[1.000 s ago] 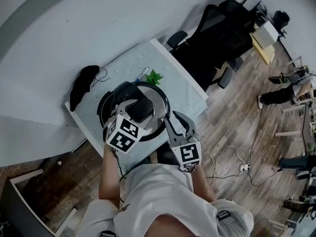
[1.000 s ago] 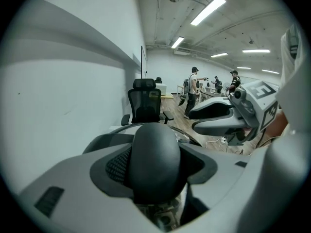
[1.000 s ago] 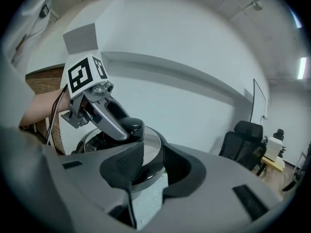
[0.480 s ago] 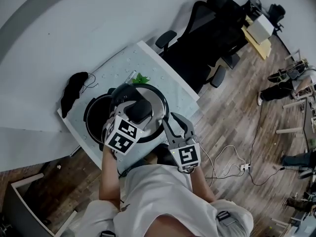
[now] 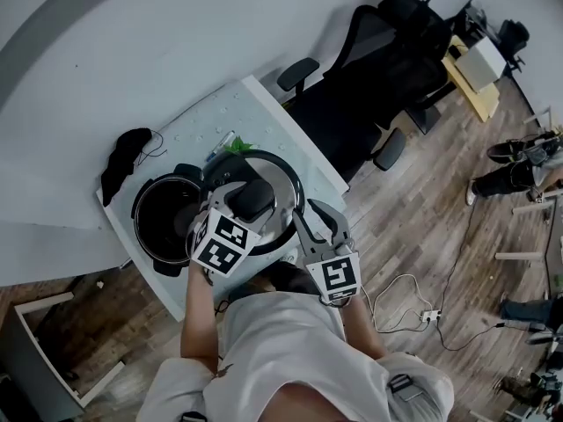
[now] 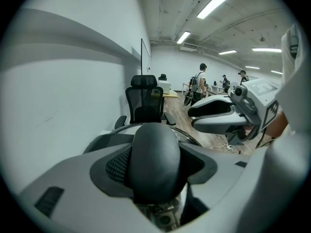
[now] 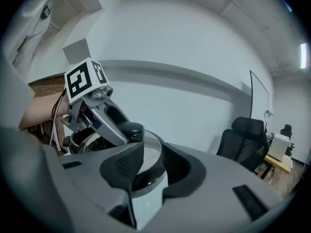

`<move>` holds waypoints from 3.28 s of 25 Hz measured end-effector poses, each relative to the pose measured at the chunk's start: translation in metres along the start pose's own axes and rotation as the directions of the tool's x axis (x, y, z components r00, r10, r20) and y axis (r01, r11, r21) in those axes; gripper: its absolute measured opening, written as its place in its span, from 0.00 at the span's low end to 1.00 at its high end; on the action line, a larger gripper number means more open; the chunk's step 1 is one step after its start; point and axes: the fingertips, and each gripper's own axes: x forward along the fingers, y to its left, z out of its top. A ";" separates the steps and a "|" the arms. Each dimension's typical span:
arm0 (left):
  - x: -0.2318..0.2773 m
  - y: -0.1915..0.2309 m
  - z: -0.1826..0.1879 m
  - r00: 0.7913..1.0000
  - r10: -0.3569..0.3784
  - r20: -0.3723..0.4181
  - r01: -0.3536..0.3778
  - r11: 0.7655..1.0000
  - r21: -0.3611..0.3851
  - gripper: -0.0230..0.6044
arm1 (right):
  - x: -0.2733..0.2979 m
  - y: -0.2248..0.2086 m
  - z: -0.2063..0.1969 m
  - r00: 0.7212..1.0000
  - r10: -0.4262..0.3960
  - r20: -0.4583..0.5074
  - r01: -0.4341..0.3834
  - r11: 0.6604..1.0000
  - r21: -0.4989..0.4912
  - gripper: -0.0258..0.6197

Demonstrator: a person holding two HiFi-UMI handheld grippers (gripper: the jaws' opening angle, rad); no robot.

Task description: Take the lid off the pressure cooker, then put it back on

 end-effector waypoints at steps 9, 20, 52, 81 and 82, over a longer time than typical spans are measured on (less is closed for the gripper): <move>0.044 -0.014 0.018 1.000 0.024 -0.019 -0.024 0.999 -0.030 0.47 | 0.004 -0.042 -0.019 0.999 0.048 -0.010 -0.048 0.999 0.000 0.23; 0.092 -0.033 0.012 0.999 0.027 -0.033 -0.030 0.997 -0.076 0.47 | 0.004 -0.069 -0.052 0.995 0.091 -0.038 -0.090 0.996 0.010 0.23; 0.196 -0.022 -0.091 0.993 0.065 -0.101 -0.082 0.982 -0.170 0.47 | 0.065 -0.061 -0.183 0.955 0.169 -0.243 -0.160 0.985 0.058 0.21; 0.242 -0.023 -0.122 0.993 0.096 -0.073 -0.109 0.976 -0.186 0.47 | 0.079 -0.069 -0.232 0.932 0.183 -0.313 -0.161 0.982 0.095 0.21; 0.242 -0.023 -0.122 0.993 0.096 -0.070 -0.108 0.977 -0.185 0.48 | 0.079 -0.068 -0.231 0.932 0.182 -0.312 -0.160 0.983 0.096 0.21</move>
